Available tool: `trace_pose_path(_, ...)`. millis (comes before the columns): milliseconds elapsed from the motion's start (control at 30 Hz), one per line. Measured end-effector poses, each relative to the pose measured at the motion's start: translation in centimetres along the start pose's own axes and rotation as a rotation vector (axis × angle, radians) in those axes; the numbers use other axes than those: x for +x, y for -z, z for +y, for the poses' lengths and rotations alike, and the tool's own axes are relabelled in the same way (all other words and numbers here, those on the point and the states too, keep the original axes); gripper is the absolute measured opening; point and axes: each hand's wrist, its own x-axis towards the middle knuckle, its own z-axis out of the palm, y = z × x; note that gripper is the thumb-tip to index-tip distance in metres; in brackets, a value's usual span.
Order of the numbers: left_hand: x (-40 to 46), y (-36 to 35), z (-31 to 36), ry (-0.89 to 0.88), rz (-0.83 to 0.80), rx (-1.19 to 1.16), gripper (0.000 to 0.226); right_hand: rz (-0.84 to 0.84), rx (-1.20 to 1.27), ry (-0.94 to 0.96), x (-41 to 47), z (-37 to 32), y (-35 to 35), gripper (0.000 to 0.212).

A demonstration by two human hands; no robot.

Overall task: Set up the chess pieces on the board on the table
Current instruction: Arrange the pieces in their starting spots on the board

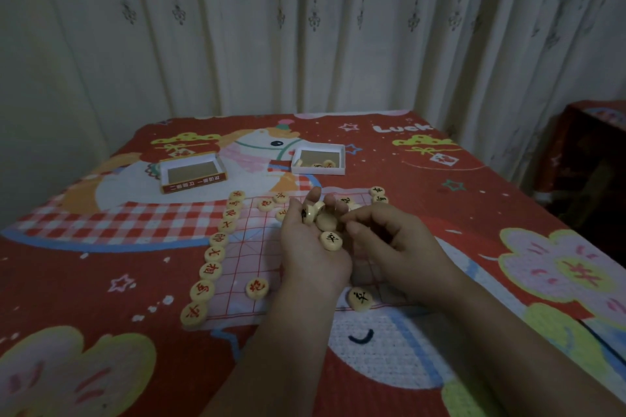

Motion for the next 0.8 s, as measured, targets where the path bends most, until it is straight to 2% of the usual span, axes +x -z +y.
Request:
trace_pose_path(133,-0.2,-0.2,0.0,0.008,-0.016,0.041,0.038,-0.050,-0.078,0.025,0.0,-0.3,-0.4,0.027)
trace_pose_path(333,-0.2,-0.1,-0.1,-0.004,-0.030,0.082,0.040,-0.105,-0.059,0.086,0.1,-0.3,-0.4,0.016)
trace_pose_path(467,-0.2,-0.2,-0.1,-0.007,-0.027,0.086,0.040,-0.084,-0.027,0.096,0.2,-0.7,-0.5,0.012)
trace_pose_path(533,-0.2,-0.1,-0.1,-0.010,-0.026,0.089,0.041,-0.074,0.026,0.062,0.2,-0.9,-0.7,0.008)
trace_pose_path(700,-0.3,-0.3,-0.2,-0.040,0.014,0.135,0.040,-0.094,0.297,-0.107,0.2,-1.3,-0.9,0.018)
trace_pose_path(800,-0.3,-0.3,-0.2,-0.040,0.018,0.146,0.040,-0.097,0.364,-0.145,0.2,-1.4,-1.0,0.020)
